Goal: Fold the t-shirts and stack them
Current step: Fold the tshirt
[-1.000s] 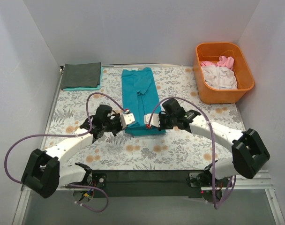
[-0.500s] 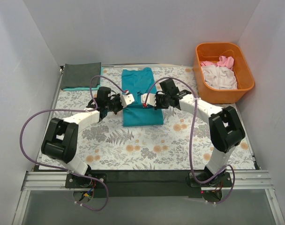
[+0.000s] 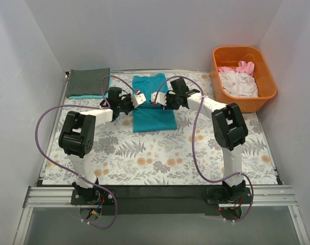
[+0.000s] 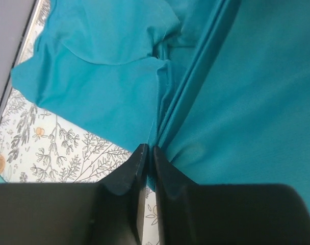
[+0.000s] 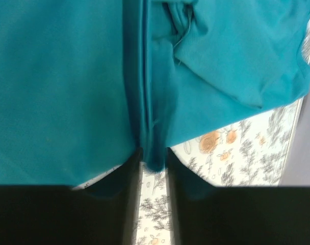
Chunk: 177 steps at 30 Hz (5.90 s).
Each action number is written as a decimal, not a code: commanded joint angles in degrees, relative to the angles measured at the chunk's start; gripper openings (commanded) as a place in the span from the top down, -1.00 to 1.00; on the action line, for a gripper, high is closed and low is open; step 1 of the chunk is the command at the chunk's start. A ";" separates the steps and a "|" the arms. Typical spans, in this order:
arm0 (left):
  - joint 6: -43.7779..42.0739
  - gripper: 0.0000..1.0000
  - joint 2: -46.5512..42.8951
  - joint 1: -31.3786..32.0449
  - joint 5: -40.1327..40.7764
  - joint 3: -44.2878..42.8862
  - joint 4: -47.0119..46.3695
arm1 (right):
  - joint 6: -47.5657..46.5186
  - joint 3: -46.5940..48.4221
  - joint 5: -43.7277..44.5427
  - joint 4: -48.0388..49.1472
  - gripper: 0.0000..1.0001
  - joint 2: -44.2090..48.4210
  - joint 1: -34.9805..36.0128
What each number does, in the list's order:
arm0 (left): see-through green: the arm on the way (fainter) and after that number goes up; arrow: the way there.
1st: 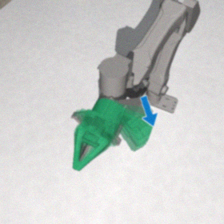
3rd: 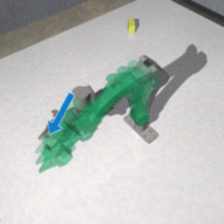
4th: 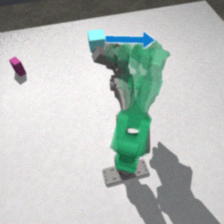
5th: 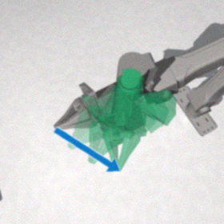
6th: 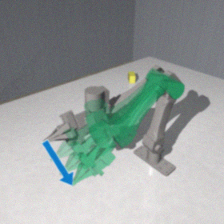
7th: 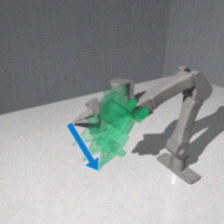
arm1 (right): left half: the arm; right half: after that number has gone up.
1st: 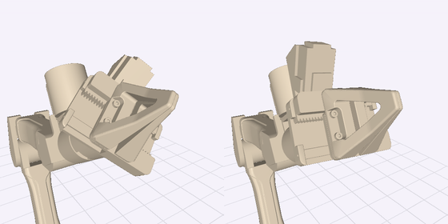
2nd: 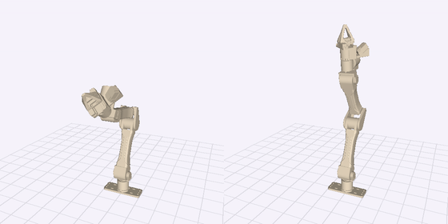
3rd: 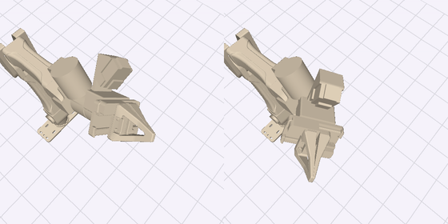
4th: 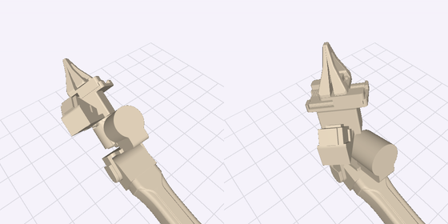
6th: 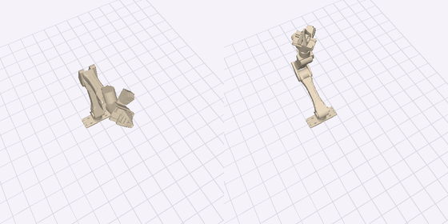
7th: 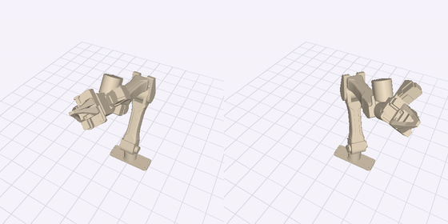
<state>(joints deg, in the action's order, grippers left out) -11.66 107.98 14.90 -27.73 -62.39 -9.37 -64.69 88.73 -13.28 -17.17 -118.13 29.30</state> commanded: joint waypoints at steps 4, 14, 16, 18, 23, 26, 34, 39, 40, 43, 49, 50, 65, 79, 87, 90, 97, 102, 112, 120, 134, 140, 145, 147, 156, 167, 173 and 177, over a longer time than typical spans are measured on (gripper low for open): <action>3.66 0.10 0.74 -1.27 4.43 -4.40 -3.29 | 3.42 4.34 2.47 3.02 -0.45 1.13 -0.38; 30.35 0.11 -13.40 -3.47 0.23 -4.24 3.64 | 16.75 -1.63 -1.83 -1.62 0.27 11.78 -1.00; 34.49 0.15 -15.07 -3.47 -4.51 -2.13 8.73 | 19.85 -1.28 -5.17 -4.87 0.41 10.65 -1.26; 38.97 0.19 -15.17 -3.21 -8.21 -0.81 13.64 | 25.36 -0.57 -7.19 -7.60 0.43 9.67 -1.44; 46.98 0.29 -11.84 -2.59 -10.95 2.27 15.78 | 33.39 -0.22 -15.11 -9.64 0.46 5.11 -2.05; 49.62 0.33 -7.81 -2.50 -11.21 1.57 16.66 | 35.50 -0.13 -16.52 -9.73 0.49 1.77 -2.84; 51.48 0.35 3.01 -2.42 -9.63 -0.71 19.46 | 36.47 -2.41 -16.08 -10.52 0.51 -3.87 -3.81; 48.23 0.40 3.29 -2.06 -9.36 1.83 24.91 | 37.00 -8.65 -18.01 -10.78 0.51 -1.50 -3.72; 47.79 0.40 1.37 -1.98 -9.71 4.10 25.62 | 37.17 -9.88 -18.18 -10.69 0.51 0.07 -3.64; 46.29 0.41 -2.68 -1.71 -10.50 7.80 28.17 | 37.61 -14.97 -19.24 -10.69 0.50 4.29 -3.46; 44.45 0.41 -14.89 -1.36 -13.50 13.44 34.76 | 36.92 -23.33 -20.47 -12.61 0.23 15.52 -2.58; 43.57 0.39 -18.74 -1.36 -13.32 13.44 34.77 | 36.04 -23.86 -20.38 -13.32 0.18 17.47 -2.58; 13.79 -0.08 -44.26 15.24 1.18 36.35 16.59 | 15.65 -45.56 2.99 2.56 0.00 38.94 9.63; 5.42 0.01 -34.95 18.24 4.53 38.31 3.13 | 11.95 -51.02 6.51 11.02 0.11 36.13 12.80; 4.10 0.39 -31.96 18.94 5.31 39.98 3.48 | 12.30 -53.22 6.51 11.89 0.41 34.46 13.06; 4.45 0.65 -33.27 18.94 4.96 40.16 5.05 | 13.53 -53.48 6.69 11.81 0.75 34.71 13.50; 6.12 1.00 -40.91 19.03 -0.55 37.70 17.87 | 17.04 -50.94 3.79 1.82 0.97 40.33 15.08; 2.87 1.00 -53.81 19.73 -4.79 37.17 31.15 | 19.60 -50.50 -1.30 -8.04 0.97 49.28 18.95; 7.36 1.00 -62.72 18.95 -4.36 26.55 46.63 | 18.20 -40.49 -1.14 -18.16 0.97 52.21 19.31; 5.34 1.00 -54.84 4.37 -10.32 19.51 41.19 | 12.48 -30.92 -1.22 -18.25 0.97 45.28 13.96; 7.96 1.00 -21.70 -7.42 -15.69 -2.54 25.90 | 3.61 -4.65 -6.58 -18.08 0.97 18.14 1.73; 11.22 1.00 -3.26 -8.04 -11.92 -13.17 21.07 | 3.25 10.03 -7.81 -17.99 0.97 1.01 -1.70; 16.75 1.00 7.49 -7.87 -7.80 -19.51 16.94 | 4.21 18.31 -7.11 -17.29 0.97 -9.30 -3.11; 18.60 0.89 11.52 -7.86 -6.99 -22.24 15.52 | 5.09 20.68 -6.59 -16.23 0.93 -12.47 -3.46; 24.57 0.05 11.03 -6.46 -2.78 -23.40 14.73 | 10.36 22.80 -1.75 -12.01 -0.48 -12.05 -3.90; 32.49 -0.03 -7.70 -5.85 -6.71 -7.85 13.23 | 30.48 22.72 -13.16 -12.62 -0.16 -5.18 -3.72; 31.96 0.27 -5.68 -1.10 -8.92 -4.32 18.33 | 38.39 20.35 -20.99 -13.07 0.24 -8.78 -3.28; 31.00 0.35 -4.45 0.83 -8.75 -0.81 19.38 | 40.60 19.20 -23.98 -13.33 0.24 -11.95 -3.11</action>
<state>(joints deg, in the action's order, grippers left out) 19.92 103.66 14.87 -35.20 -65.34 6.96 -28.67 109.56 -32.03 -29.82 -127.70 25.80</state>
